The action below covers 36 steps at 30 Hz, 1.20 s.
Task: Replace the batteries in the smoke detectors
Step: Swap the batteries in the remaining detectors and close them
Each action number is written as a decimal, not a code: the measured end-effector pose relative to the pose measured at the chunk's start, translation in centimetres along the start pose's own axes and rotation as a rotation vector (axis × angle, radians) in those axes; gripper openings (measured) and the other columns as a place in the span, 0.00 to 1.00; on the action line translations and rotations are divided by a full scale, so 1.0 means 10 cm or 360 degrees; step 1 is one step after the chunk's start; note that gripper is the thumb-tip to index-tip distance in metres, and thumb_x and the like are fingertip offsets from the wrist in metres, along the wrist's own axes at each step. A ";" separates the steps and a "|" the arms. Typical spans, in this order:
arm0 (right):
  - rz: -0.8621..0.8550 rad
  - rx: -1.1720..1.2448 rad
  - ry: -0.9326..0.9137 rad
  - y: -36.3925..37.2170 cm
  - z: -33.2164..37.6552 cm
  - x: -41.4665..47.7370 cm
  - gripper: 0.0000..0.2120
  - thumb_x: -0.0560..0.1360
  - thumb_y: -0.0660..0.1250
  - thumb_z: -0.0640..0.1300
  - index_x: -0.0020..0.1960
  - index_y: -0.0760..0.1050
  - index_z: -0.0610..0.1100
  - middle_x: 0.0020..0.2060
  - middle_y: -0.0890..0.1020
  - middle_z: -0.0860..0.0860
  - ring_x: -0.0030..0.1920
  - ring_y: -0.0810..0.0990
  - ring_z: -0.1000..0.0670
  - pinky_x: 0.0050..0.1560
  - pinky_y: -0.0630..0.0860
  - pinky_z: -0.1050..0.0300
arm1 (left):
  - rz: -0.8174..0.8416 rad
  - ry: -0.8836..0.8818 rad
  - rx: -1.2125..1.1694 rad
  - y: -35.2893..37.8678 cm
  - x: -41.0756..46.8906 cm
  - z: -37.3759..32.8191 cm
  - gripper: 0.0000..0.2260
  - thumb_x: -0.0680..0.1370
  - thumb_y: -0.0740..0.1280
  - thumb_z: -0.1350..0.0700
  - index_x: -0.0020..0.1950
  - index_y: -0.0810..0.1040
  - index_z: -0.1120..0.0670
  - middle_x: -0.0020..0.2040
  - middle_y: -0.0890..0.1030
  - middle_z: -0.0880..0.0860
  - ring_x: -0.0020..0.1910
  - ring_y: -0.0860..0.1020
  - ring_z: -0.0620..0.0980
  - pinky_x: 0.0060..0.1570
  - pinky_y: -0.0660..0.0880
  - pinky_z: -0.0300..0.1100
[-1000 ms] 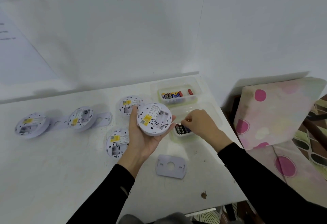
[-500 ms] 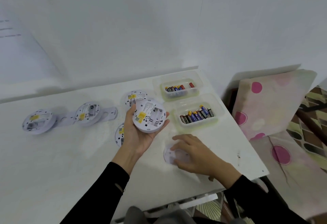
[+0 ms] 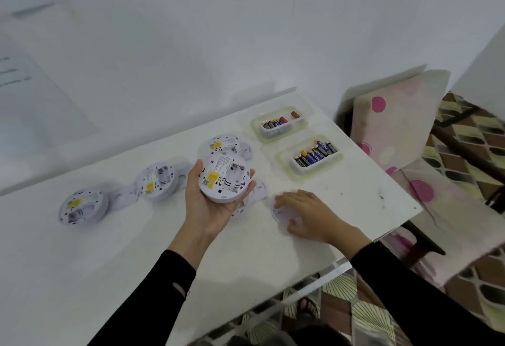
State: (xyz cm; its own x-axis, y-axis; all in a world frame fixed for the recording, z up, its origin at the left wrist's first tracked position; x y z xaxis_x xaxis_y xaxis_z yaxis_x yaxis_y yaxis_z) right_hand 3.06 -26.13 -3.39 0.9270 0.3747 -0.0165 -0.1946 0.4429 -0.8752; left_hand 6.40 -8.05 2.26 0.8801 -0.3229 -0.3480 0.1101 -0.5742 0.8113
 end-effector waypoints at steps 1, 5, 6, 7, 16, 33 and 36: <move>-0.0015 0.0011 0.0010 -0.01 0.02 -0.01 0.22 0.69 0.67 0.43 0.62 0.74 0.48 0.69 0.73 0.53 0.72 0.66 0.51 0.74 0.58 0.49 | 0.0005 -0.0011 0.0006 0.00 0.00 -0.01 0.28 0.76 0.63 0.41 0.70 0.72 0.58 0.65 0.78 0.66 0.64 0.75 0.70 0.56 0.76 0.64; -0.0227 0.0095 -0.0034 -0.21 0.12 0.03 0.18 0.70 0.65 0.43 0.59 0.76 0.48 0.64 0.77 0.52 0.66 0.73 0.51 0.66 0.64 0.59 | -0.0006 -0.0028 0.0017 0.04 0.02 -0.02 0.27 0.77 0.62 0.41 0.69 0.73 0.58 0.64 0.78 0.66 0.65 0.75 0.69 0.58 0.75 0.65; -0.0285 0.0128 -0.0040 -0.30 0.14 0.06 0.16 0.70 0.64 0.43 0.58 0.77 0.48 0.60 0.80 0.53 0.61 0.76 0.52 0.63 0.68 0.59 | -0.0007 -0.0034 0.0007 0.06 0.04 -0.01 0.27 0.77 0.62 0.41 0.68 0.74 0.58 0.64 0.78 0.66 0.65 0.75 0.69 0.58 0.74 0.65; -0.0328 0.0162 -0.0045 -0.38 0.15 0.11 0.15 0.70 0.63 0.43 0.56 0.78 0.48 0.55 0.82 0.54 0.55 0.79 0.54 0.59 0.71 0.59 | -0.0008 -0.0038 -0.0011 0.08 0.08 -0.01 0.27 0.78 0.62 0.41 0.68 0.74 0.58 0.64 0.78 0.66 0.65 0.75 0.69 0.58 0.75 0.64; -0.0420 0.0367 -0.0101 -1.12 -0.23 0.96 0.10 0.73 0.64 0.35 0.48 0.82 0.44 0.44 0.83 0.51 0.43 0.78 0.54 0.53 0.74 0.62 | -0.0020 0.0109 -0.0095 0.41 0.63 0.03 0.29 0.77 0.64 0.41 0.71 0.72 0.60 0.65 0.77 0.66 0.67 0.73 0.69 0.57 0.77 0.62; 0.0184 -0.0054 0.0095 -0.94 -0.96 2.54 0.16 0.78 0.65 0.47 0.33 0.79 0.45 0.33 0.70 0.51 0.30 0.69 0.49 0.39 0.69 0.55 | -0.0155 0.0420 -0.0130 0.62 1.05 -0.08 0.26 0.80 0.61 0.43 0.69 0.73 0.60 0.65 0.77 0.66 0.67 0.72 0.68 0.55 0.77 0.61; 0.0153 -0.0057 0.0071 -0.96 -0.92 2.54 0.09 0.75 0.70 0.50 0.44 0.84 0.45 0.42 0.70 0.51 0.39 0.74 0.50 0.43 0.71 0.56 | -0.0161 0.0437 -0.0146 0.62 1.04 -0.06 0.26 0.79 0.62 0.42 0.68 0.73 0.60 0.65 0.77 0.66 0.67 0.72 0.69 0.56 0.77 0.61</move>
State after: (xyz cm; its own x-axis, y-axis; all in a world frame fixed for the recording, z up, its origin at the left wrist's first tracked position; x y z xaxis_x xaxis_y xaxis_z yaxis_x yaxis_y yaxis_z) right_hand 31.46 -28.39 0.13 0.9182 0.3768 -0.1218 -0.2722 0.3771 -0.8853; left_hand 16.47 -14.55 3.97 0.9530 -0.0452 -0.2995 0.2338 -0.5185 0.8225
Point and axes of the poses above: each hand's wrist, its own x-axis towards the middle knuckle, its own y-axis out of the palm, z = x × y, the point moved 7 cm from there along x, towards the middle knuckle
